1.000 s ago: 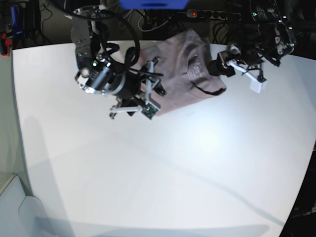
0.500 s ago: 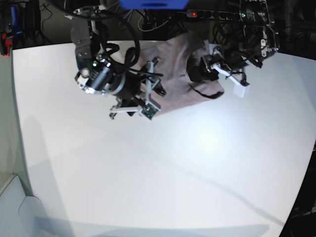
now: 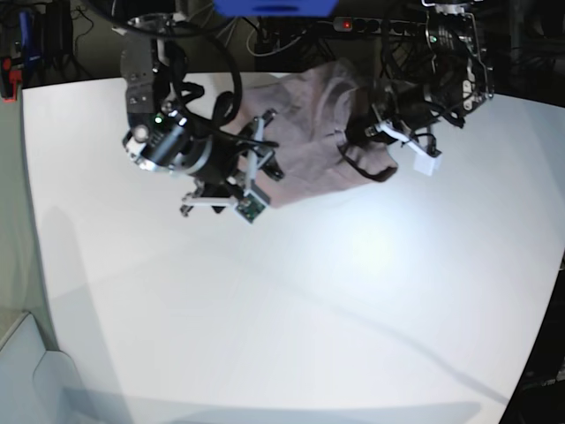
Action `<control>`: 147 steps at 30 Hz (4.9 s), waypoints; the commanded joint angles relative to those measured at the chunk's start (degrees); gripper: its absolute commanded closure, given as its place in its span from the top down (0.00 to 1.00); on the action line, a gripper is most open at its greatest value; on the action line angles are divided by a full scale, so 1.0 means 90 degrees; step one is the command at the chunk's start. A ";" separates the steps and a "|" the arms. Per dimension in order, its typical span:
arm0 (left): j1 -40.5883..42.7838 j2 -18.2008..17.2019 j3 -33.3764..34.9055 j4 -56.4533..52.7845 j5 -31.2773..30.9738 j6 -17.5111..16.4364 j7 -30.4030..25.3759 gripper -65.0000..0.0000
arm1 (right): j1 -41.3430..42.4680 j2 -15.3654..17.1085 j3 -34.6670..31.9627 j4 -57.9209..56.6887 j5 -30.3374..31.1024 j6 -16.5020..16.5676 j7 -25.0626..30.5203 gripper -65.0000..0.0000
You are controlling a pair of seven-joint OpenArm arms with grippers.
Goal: Layout the t-shirt on the table in an organized manner, then fold the t-shirt properly
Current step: 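Hold the stack with the right gripper and press its edges with the left gripper, then press the folded stack flat with the left gripper, then tap the stack's collar edge with the right gripper and raise both grippers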
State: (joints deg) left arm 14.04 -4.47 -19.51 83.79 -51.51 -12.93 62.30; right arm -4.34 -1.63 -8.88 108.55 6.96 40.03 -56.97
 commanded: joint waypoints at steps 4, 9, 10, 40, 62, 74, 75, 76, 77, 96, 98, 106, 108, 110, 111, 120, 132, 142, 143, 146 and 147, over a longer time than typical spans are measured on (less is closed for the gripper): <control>-0.0061 -0.0094 0.0277 0.0023 0.0570 0.0142 0.0203 0.00 | 0.0223 -0.0010 0.0767 0.0124 0.0071 -0.0003 0.0122 0.42; -0.0481 -0.0270 0.0961 0.0033 0.1205 0.0142 0.0203 0.00 | 0.0174 0.0000 0.1764 0.0525 0.0071 -0.0003 0.0122 0.42; -0.0608 -0.0290 0.1098 0.0033 0.1352 0.0142 0.0203 0.00 | 0.0174 0.0020 0.1988 0.0583 0.0071 -0.0003 0.0122 0.42; -0.5101 0.0375 0.9137 -0.1080 0.6050 0.0123 -0.0735 0.00 | -0.0861 0.0410 0.7839 0.0603 0.0071 -0.0003 0.0132 0.42; -0.4984 0.0736 0.9039 -0.1500 0.7144 0.0132 -0.0695 0.00 | -0.1056 0.0176 0.8377 0.0622 0.0071 -0.0003 0.0122 0.42; -0.4964 0.0726 0.9039 -0.1500 0.7144 0.0172 -0.0695 0.52 | -0.1086 0.0176 0.8386 0.0622 0.0071 -0.0003 0.0122 0.42; -0.4964 0.0726 0.9030 -0.1500 0.7144 0.0191 -0.0695 0.61 | -0.1086 0.0176 0.8386 0.0632 0.0071 -0.0003 0.0122 0.42; -0.4974 0.0726 0.9010 -0.1491 0.7144 0.0191 -0.0695 0.67 | -0.1086 0.0176 0.8386 0.0632 0.0071 -0.0003 0.0122 0.42; -0.4974 0.0726 0.8951 -0.1451 0.7144 0.0201 -0.0695 0.69 | -0.1086 0.0176 0.8386 0.0632 0.0071 -0.0003 0.0122 0.42; -0.4838 0.0335 0.6080 0.0453 0.7945 0.0132 -0.0695 0.70 | -0.1086 -0.0557 0.6980 0.0661 0.0071 -0.0003 0.0122 0.41; -0.4574 0.0081 0.5396 0.0707 0.7935 0.0132 -0.0695 0.68 | -0.1086 -0.0635 0.6521 0.0710 0.0071 -0.0003 0.0122 0.35; -0.2913 -0.0466 0.2876 0.2182 0.7926 -0.0034 -0.0676 0.00 | -0.0939 -0.0771 0.4352 0.0788 0.0071 -0.0003 0.0083 0.00; -0.2396 -0.0592 0.2319 0.2583 0.7935 -0.0375 -0.0520 0.02 | -0.0920 -0.0771 0.3639 0.0759 0.0071 -0.0003 -0.0044 0.00; -0.1907 -0.0671 0.1743 0.2895 0.7935 -0.0747 -0.0275 0.03 | -0.0949 -0.0771 0.2907 0.0740 0.0071 -0.0003 -0.0112 0.00; -0.1673 -0.0671 0.1420 0.3013 0.7935 -0.0913 -0.0227 0.02 | -0.0949 -0.0771 0.2575 0.0720 0.0071 -0.0003 -0.0122 0.00; -0.0139 -0.0671 -0.1168 0.3491 0.7984 -0.2017 -0.0178 0.00 | -0.1174 -0.0819 0.0680 0.0544 0.0081 -0.0003 -0.0073 0.00; 0.0750 -0.0602 -0.2663 0.3501 0.7945 -0.2319 -0.0188 0.00 | -0.1301 -0.0547 0.0386 -0.0599 0.0081 -0.0003 0.0601 0.00; 0.0838 -0.0475 -0.2653 0.3501 0.7935 -0.2319 -0.0197 0.00 | -0.1320 -0.0449 0.0416 -0.1019 0.0071 -0.0003 0.0865 0.00; 0.0818 -0.0475 -0.2643 0.3501 0.7935 -0.2319 -0.0197 0.00 | -0.1330 -0.0449 0.0416 -0.0980 0.0071 -0.0003 0.0865 0.00; 0.0789 -0.0475 -0.2643 0.3501 0.7935 -0.2329 -0.0197 0.00 | -0.1515 -0.0361 0.0426 -0.0345 0.0071 -0.0003 0.0806 0.00; 0.0789 -0.0475 -0.2643 0.3501 0.7935 -0.2368 -0.0197 0.00 | -0.1652 -0.0342 0.0426 -0.0052 0.0081 -0.0003 0.0806 0.00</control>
State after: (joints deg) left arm 21.08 -7.92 -43.05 114.28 19.16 -34.30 60.73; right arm -19.16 -4.49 -4.99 107.42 6.74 40.03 -50.33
